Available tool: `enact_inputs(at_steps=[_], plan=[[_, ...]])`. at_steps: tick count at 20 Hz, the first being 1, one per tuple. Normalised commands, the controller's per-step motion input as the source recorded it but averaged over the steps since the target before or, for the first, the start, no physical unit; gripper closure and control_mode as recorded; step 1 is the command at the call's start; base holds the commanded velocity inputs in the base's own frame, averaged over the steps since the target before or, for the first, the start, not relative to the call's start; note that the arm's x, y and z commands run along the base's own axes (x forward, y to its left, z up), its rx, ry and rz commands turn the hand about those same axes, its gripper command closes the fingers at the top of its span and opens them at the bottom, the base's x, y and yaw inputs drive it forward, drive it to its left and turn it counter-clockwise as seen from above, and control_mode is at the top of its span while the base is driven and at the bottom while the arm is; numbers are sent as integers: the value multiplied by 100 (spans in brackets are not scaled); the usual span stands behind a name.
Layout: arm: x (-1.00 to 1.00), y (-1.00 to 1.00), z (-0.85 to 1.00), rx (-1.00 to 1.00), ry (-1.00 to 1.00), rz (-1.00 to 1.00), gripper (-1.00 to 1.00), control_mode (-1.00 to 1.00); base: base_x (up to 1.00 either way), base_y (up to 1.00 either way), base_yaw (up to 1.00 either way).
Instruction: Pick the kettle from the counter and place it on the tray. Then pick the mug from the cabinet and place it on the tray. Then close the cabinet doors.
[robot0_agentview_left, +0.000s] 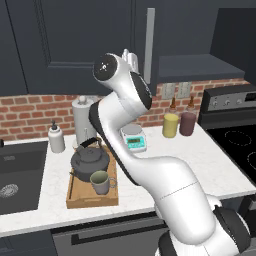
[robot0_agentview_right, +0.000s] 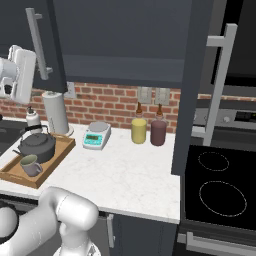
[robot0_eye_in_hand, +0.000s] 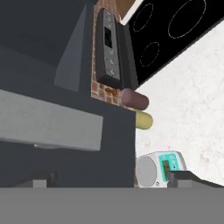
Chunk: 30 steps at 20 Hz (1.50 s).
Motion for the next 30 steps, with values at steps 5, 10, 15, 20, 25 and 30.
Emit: enact_inputs(at_steps=[5, 10, 15, 20, 25, 30], plan=[[85, -18, -35, -4, 1, 15, -100, -100, 0, 0, 0], [58, -5, -18, -5, 0, 19, -100, -100, 0, 0, 0], [31, 0, -6, -1, 3, 16, -100, -100, 0, 0, 0], [21, 1, -12, -3, 12, 9, -100, -100, 0, 0, 0], [-26, 3, -18, -8, 8, 16, -100, -100, 0, 0, 0], [-76, 0, -13, -14, 0, 14, -100, -100, 0, 0, 0]])
